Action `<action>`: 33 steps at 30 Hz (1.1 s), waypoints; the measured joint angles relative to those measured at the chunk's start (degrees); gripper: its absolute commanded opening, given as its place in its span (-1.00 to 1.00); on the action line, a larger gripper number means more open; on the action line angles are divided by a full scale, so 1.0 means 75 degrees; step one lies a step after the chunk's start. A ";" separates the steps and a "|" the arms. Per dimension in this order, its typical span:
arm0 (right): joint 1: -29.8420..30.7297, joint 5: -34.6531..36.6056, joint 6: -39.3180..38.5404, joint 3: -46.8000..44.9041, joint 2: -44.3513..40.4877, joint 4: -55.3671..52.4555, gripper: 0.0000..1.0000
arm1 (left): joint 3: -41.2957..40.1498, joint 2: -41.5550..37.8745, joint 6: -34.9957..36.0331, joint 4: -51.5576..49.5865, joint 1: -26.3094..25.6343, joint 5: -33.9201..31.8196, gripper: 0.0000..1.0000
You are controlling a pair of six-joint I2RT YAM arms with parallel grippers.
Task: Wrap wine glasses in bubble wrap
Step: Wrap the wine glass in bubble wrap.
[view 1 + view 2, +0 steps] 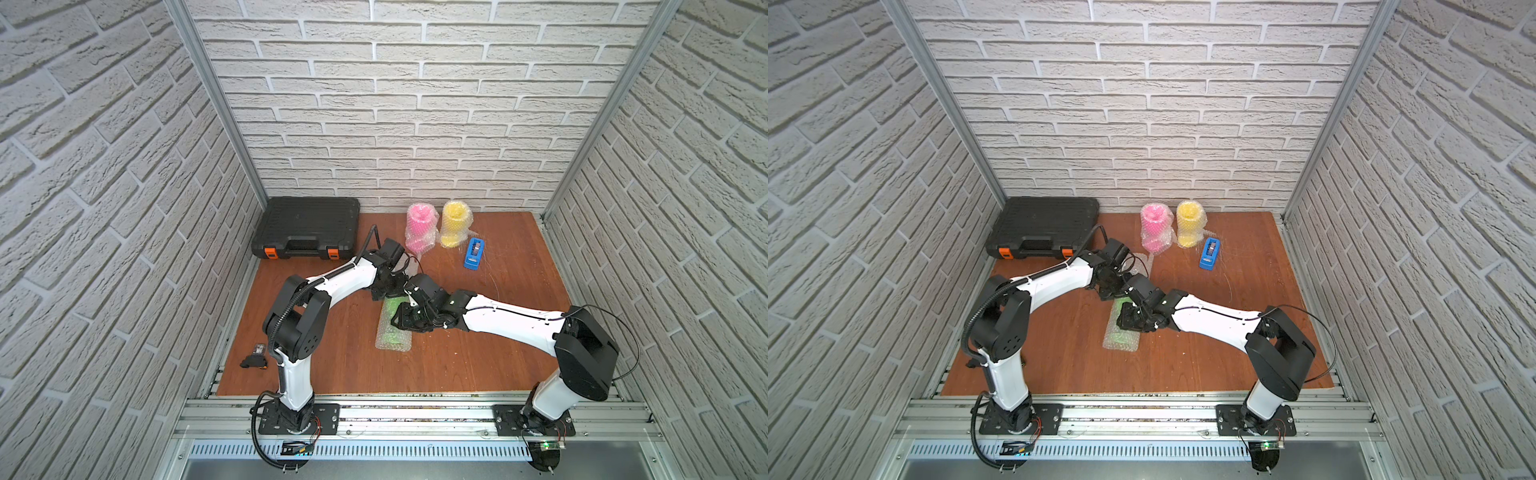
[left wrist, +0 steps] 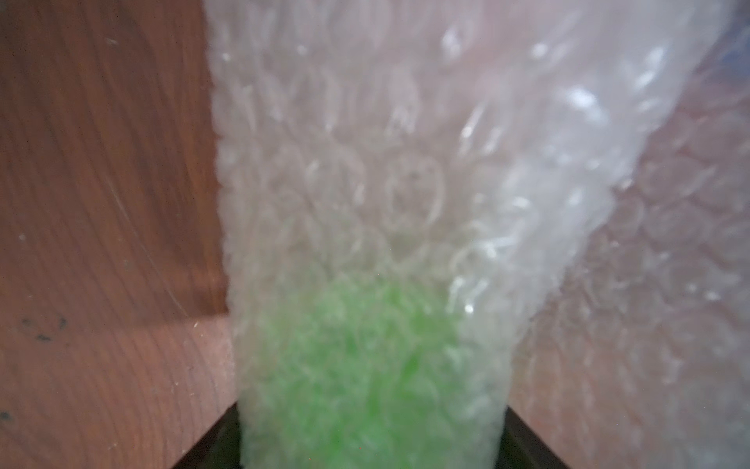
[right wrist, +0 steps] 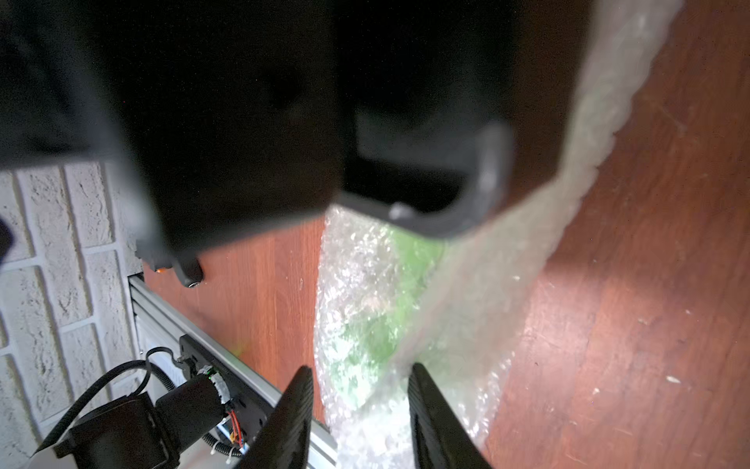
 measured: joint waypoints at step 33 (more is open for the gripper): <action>0.1247 0.2850 -0.0889 0.1594 0.1434 -0.1775 -0.46 | -0.0647 -0.0356 -0.1049 0.0670 0.0338 0.0370 0.64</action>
